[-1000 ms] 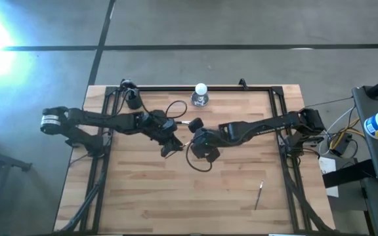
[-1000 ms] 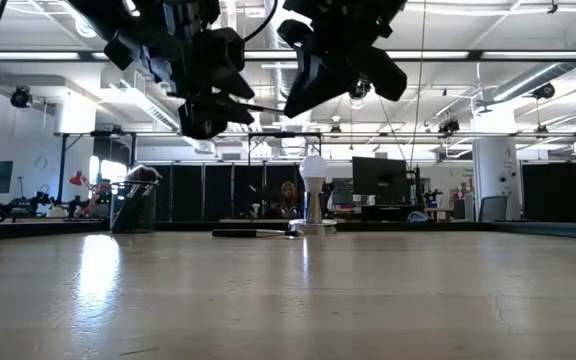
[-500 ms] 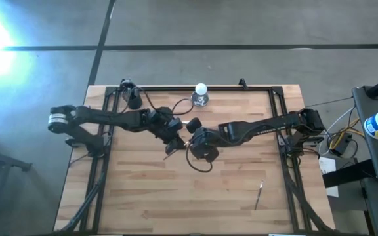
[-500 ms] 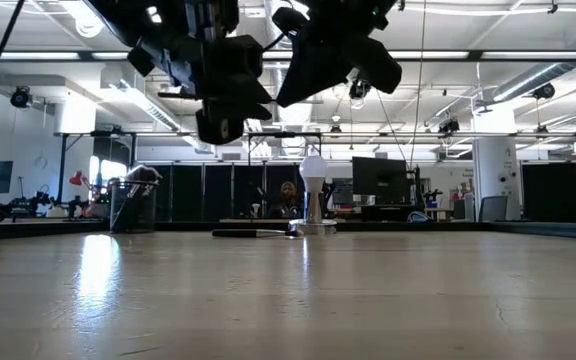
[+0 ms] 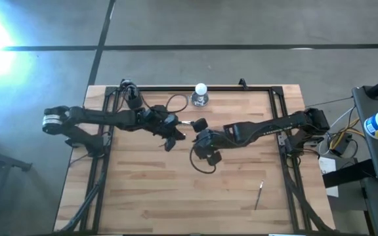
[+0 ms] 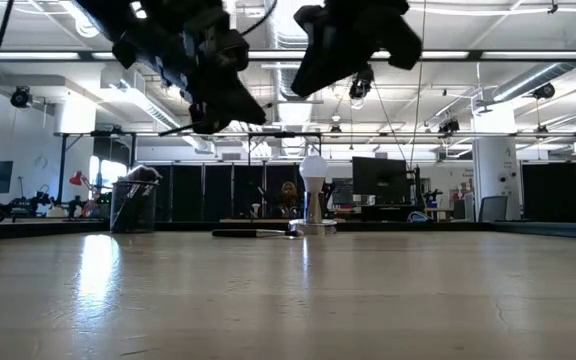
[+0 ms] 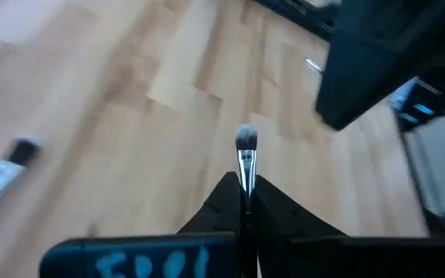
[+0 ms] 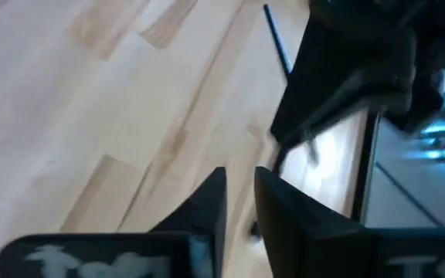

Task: Put items in baskets/containers
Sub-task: Put the black eyeshadow brush into the black brush holder

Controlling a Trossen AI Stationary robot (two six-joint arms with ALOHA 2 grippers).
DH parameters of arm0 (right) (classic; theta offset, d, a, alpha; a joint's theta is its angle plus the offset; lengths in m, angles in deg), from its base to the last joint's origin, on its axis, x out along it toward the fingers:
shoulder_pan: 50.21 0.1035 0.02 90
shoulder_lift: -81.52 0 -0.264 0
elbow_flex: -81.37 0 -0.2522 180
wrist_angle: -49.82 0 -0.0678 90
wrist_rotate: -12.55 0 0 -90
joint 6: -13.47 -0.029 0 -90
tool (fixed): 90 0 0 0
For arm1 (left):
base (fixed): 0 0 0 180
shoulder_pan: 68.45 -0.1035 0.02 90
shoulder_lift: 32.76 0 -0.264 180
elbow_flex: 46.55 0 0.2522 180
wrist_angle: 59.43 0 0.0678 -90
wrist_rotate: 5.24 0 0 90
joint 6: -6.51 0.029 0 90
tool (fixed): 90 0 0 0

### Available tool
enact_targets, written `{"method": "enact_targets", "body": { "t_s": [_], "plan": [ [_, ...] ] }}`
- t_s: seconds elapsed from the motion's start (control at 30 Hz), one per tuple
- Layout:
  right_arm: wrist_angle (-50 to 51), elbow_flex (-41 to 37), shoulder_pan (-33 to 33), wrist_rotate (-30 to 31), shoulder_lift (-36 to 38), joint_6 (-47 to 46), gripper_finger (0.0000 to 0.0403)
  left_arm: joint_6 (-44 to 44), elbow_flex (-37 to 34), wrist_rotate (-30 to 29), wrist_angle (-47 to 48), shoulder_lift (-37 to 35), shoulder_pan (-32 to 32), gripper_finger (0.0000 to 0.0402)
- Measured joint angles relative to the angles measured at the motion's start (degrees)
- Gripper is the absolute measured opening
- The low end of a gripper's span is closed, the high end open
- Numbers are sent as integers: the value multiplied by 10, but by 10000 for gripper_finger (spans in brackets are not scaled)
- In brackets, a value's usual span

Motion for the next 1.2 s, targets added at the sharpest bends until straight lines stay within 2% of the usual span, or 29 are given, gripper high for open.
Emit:
{"method": "enact_targets", "body": {
  "t_s": [0.1, 0.2, 0.4, 0.47, 0.63, 0.7, 0.77, 0.87, 1.0, 1.1, 1.2],
  "plan": [
    [-13, -32, -3, 0, 26, -31, 75, 11, -48, -45, -45, -32, -1, 10],
    [-48, -80, -7, 3, 54, -55, 75, 20, -111, -102, -130, -65, -7, 10],
    [-191, -196, -10, 1, 101, -80, 27, 63, -237, -286, -306, -140, -57, 10],
    [-231, -228, -11, 1, 112, -90, 13, 93, -270, -344, -350, -168, -84, 10],
    [-264, -266, -11, 1, 125, -129, 9, 187, -315, -477, -433, -230, -149, 10],
    [-271, -275, -11, 1, 126, -137, 8, 240, -322, -510, -458, -243, -180, 10],
    [-293, -282, -11, 2, 126, -137, 8, 277, -327, -516, -490, -246, -218, 10],
    [-317, -290, -11, 1, 126, -128, 8, 281, -327, -501, -506, -235, -289, 10],
    [-322, -291, -11, 2, 126, -127, 8, 250, -329, -439, -530, -198, -378, 10],
    [-322, -291, -11, 2, 126, -130, 8, 227, -330, -401, -570, -156, -418, 10],
    [-324, -291, -11, 2, 126, -137, 8, 226, -330, -385, -625, -106, -430, 10]
  ]
}}
